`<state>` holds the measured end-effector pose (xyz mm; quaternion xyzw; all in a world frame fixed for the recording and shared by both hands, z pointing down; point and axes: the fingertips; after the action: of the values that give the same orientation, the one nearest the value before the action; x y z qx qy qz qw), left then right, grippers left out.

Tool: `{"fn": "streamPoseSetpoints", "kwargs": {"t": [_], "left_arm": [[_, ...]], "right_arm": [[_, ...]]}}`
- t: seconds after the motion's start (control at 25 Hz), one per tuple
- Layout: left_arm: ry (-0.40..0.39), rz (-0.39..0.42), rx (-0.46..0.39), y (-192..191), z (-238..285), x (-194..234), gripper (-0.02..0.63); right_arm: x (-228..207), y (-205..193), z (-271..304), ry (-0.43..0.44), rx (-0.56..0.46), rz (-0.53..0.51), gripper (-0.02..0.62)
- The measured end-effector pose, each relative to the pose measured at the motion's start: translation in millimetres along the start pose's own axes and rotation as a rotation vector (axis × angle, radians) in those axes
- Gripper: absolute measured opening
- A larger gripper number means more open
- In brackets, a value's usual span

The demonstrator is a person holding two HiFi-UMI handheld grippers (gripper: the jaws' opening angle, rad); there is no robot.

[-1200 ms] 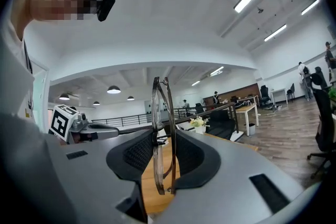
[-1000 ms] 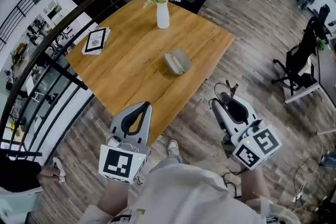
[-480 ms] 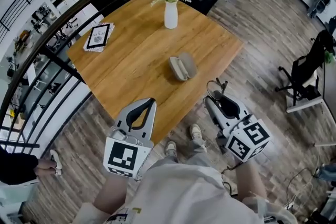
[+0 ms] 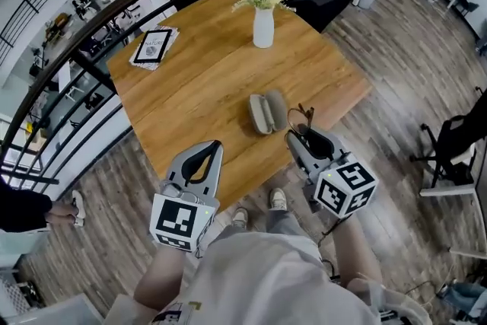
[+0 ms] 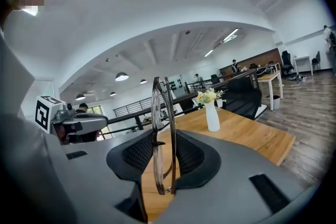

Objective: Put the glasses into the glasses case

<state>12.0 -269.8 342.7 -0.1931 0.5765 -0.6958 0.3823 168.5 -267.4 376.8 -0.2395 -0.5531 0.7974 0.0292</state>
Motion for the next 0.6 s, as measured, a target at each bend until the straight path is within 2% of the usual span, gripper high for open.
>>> {"fn": "streamPoseSetpoints", "kwargs": {"t": [0.24, 0.6], "left_arm": [[0.13, -0.034, 0.064, -4.3, 37.5, 9.2, 0.017], [0.223, -0.064, 0.157, -37.3, 83.7, 31.8, 0.017]], "right_arm": [[-58.2, -11.4, 50.9, 0.096, 0.125, 0.013, 0.137], [-117.2, -37.1, 126.9, 0.136, 0.29, -0.066, 0.137]]}}
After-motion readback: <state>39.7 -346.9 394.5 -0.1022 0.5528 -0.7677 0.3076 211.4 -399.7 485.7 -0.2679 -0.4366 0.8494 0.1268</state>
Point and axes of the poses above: the fingertips, and each gripper's own axes: z forward along the fingers, x to its left, y out of its top, and after that the axes turned 3 degrees about z, right-handed
